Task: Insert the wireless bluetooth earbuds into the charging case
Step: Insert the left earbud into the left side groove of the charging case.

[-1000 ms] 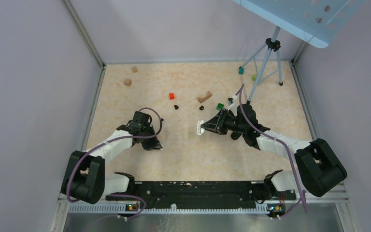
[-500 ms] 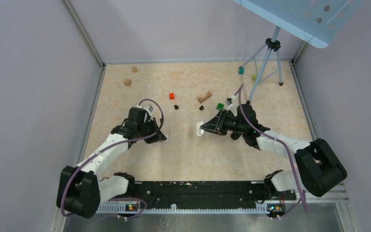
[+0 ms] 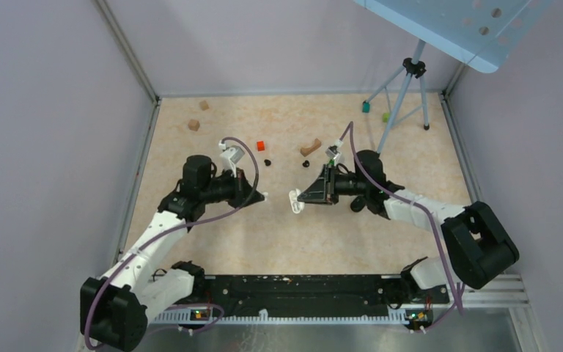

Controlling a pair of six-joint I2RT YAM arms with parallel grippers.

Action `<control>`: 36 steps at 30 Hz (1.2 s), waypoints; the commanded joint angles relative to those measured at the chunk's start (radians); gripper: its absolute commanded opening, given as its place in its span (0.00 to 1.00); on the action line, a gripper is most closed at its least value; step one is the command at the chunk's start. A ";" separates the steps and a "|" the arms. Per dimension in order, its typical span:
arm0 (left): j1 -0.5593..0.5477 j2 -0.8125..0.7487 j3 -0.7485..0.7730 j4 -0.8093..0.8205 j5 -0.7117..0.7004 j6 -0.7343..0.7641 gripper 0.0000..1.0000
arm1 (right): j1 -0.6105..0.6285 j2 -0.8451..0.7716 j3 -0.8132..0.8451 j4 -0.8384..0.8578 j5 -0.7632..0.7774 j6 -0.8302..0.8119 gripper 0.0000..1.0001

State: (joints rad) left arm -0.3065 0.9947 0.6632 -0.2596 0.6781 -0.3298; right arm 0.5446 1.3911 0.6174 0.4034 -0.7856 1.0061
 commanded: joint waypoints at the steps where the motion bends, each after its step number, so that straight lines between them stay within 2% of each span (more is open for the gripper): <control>1: -0.014 -0.056 0.055 0.102 0.116 0.192 0.00 | 0.012 0.016 0.103 -0.084 -0.134 -0.070 0.00; 4: -0.027 -0.080 0.053 0.156 0.149 0.270 0.00 | 0.014 0.042 0.138 -0.189 -0.177 -0.095 0.00; 6: -0.040 -0.100 0.039 0.210 0.155 0.318 0.00 | 0.016 0.051 0.135 -0.183 -0.206 -0.080 0.00; 14: -0.078 -0.137 -0.008 0.318 0.334 0.747 0.00 | 0.028 0.041 0.107 -0.157 -0.265 -0.031 0.00; 19: -0.106 -0.071 0.087 0.148 0.413 0.954 0.00 | 0.042 0.037 0.086 -0.076 -0.298 0.036 0.00; 24: -0.139 -0.056 0.127 0.016 0.399 1.139 0.00 | 0.052 0.027 0.072 -0.073 -0.327 0.058 0.00; 31: -0.191 -0.082 0.136 -0.069 0.352 1.237 0.00 | 0.052 0.036 0.091 -0.111 -0.342 0.075 0.00; 36: -0.230 -0.070 0.176 -0.193 0.310 1.311 0.00 | 0.053 0.060 0.159 -0.259 -0.337 0.005 0.00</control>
State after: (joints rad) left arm -0.5087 0.9318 0.7734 -0.3515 1.0096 0.8799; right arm 0.5884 1.4445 0.6975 0.2394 -1.1023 1.0626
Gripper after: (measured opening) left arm 0.012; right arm 0.211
